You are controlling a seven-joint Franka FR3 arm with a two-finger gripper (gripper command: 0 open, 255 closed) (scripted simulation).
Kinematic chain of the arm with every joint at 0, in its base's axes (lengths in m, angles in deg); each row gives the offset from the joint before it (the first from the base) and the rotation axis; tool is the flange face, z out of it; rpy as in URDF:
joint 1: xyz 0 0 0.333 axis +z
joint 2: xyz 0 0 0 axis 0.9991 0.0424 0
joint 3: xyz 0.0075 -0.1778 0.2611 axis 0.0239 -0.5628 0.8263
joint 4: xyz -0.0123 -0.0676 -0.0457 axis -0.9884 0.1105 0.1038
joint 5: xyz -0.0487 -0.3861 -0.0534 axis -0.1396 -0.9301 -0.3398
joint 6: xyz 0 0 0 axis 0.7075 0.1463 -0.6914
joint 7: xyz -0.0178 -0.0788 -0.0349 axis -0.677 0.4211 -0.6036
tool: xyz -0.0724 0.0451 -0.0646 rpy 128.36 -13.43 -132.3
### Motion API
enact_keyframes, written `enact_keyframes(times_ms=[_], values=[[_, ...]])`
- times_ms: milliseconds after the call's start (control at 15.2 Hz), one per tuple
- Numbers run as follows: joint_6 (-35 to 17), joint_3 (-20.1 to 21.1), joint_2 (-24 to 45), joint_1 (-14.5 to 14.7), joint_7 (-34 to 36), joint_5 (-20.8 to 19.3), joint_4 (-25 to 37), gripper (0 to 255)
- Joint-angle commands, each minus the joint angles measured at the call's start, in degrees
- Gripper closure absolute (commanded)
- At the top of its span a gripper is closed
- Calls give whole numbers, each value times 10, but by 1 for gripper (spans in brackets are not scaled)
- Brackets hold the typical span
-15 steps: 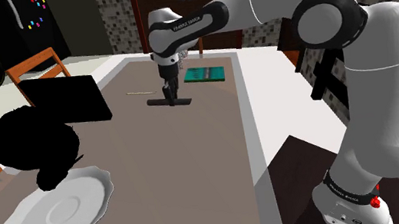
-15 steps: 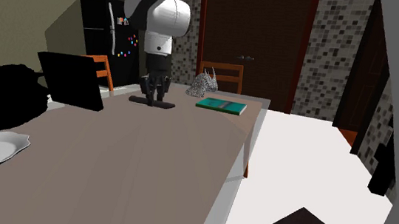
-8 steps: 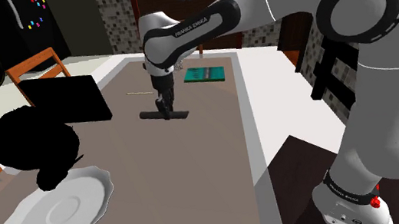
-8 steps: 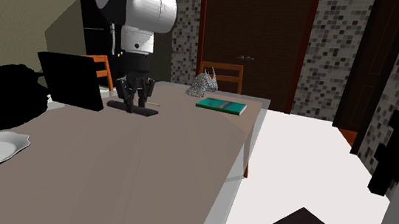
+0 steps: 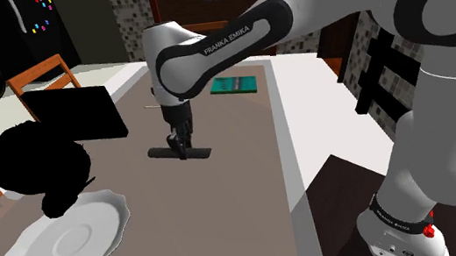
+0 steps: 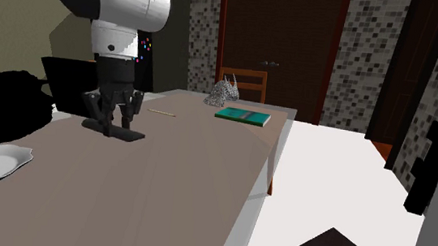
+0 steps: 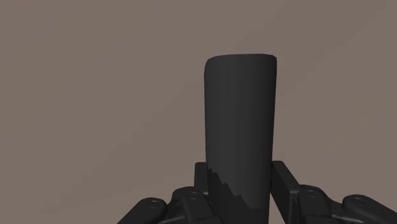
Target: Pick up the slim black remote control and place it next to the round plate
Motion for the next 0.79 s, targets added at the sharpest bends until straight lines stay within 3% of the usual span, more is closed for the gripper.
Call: enact_keyframes(times_ms=[0, 726], values=[[-3, 10, -3, 14, 25, -1, -4, 255], [-17, 68, 1, 99, 171, -12, -4, 255]])
